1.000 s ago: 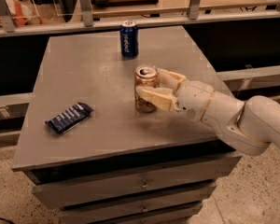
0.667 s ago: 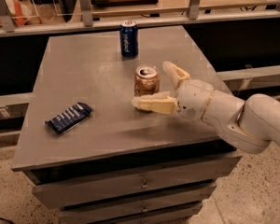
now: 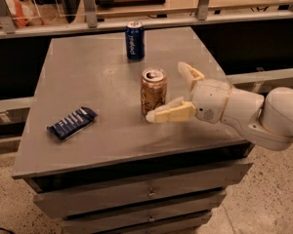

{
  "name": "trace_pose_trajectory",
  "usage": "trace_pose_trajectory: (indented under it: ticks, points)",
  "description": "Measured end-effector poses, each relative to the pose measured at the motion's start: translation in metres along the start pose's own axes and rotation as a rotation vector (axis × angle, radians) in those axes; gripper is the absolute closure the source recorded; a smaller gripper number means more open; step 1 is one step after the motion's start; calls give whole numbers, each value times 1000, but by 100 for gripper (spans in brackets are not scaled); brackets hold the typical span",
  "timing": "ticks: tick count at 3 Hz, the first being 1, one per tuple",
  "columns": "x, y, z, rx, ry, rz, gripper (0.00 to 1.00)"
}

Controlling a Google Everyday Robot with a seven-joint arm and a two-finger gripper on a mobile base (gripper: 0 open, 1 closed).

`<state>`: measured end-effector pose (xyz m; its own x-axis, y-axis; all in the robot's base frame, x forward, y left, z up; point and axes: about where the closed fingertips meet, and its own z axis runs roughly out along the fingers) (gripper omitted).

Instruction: Place orange can upright

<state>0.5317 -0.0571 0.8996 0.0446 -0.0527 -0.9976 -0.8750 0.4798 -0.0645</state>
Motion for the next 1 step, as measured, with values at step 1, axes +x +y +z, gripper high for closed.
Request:
trace_pose_trajectory:
  ticks: [1]
  points:
    - [0,0,0,0,0,0,0]
